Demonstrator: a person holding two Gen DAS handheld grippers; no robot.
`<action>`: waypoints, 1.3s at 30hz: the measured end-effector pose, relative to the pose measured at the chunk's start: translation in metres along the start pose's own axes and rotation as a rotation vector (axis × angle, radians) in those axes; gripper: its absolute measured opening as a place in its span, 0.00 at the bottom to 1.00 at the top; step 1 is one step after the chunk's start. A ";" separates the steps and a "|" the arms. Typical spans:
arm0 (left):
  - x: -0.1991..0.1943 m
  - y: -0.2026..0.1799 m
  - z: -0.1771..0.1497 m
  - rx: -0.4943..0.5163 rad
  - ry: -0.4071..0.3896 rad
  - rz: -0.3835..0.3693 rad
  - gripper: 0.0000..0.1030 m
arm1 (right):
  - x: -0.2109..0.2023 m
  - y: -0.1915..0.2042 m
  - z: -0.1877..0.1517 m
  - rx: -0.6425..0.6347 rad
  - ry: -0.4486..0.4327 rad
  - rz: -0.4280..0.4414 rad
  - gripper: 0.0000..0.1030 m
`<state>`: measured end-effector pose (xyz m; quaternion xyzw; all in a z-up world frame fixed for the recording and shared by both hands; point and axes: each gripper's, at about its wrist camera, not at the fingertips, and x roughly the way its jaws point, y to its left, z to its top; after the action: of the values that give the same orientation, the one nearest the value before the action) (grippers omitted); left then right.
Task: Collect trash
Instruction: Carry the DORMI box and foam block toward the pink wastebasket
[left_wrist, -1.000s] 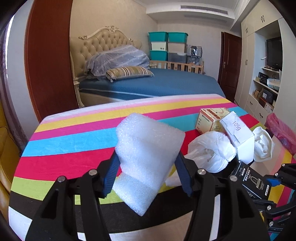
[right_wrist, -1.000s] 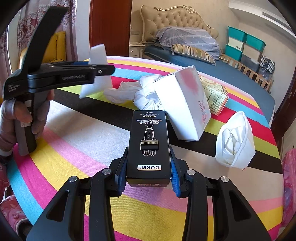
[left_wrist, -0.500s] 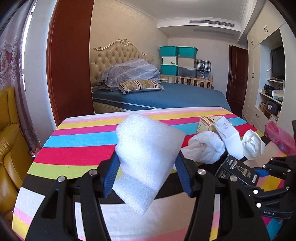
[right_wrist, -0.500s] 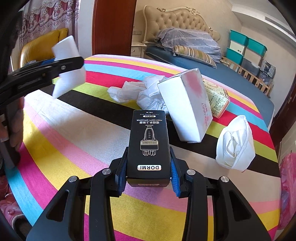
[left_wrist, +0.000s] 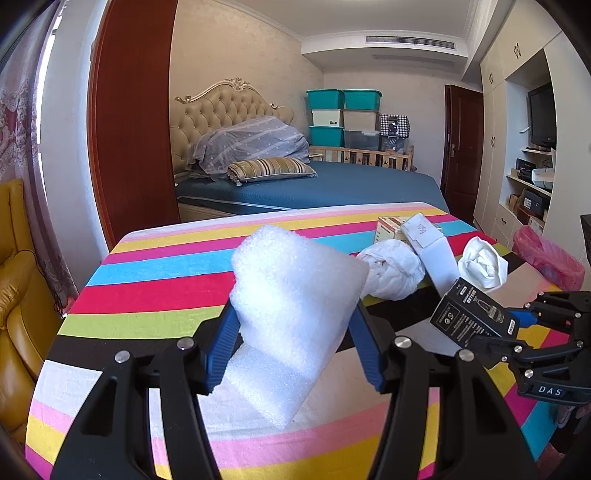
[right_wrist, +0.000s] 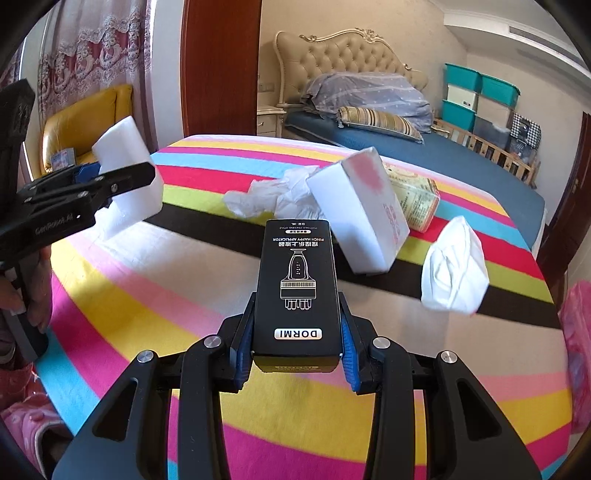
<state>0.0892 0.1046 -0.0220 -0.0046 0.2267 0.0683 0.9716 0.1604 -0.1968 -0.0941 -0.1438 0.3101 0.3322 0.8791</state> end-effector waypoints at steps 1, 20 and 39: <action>-0.001 -0.001 -0.001 0.006 -0.002 -0.002 0.55 | -0.004 -0.001 -0.001 0.003 -0.006 0.002 0.36; -0.021 -0.044 -0.009 0.102 -0.017 -0.121 0.55 | -0.065 -0.044 -0.013 0.079 -0.115 -0.092 0.36; -0.028 -0.097 -0.021 0.202 0.009 -0.266 0.55 | -0.106 -0.097 -0.040 0.172 -0.155 -0.192 0.36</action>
<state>0.0683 0.0039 -0.0311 0.0627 0.2343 -0.0842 0.9665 0.1460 -0.3391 -0.0524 -0.0710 0.2536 0.2290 0.9371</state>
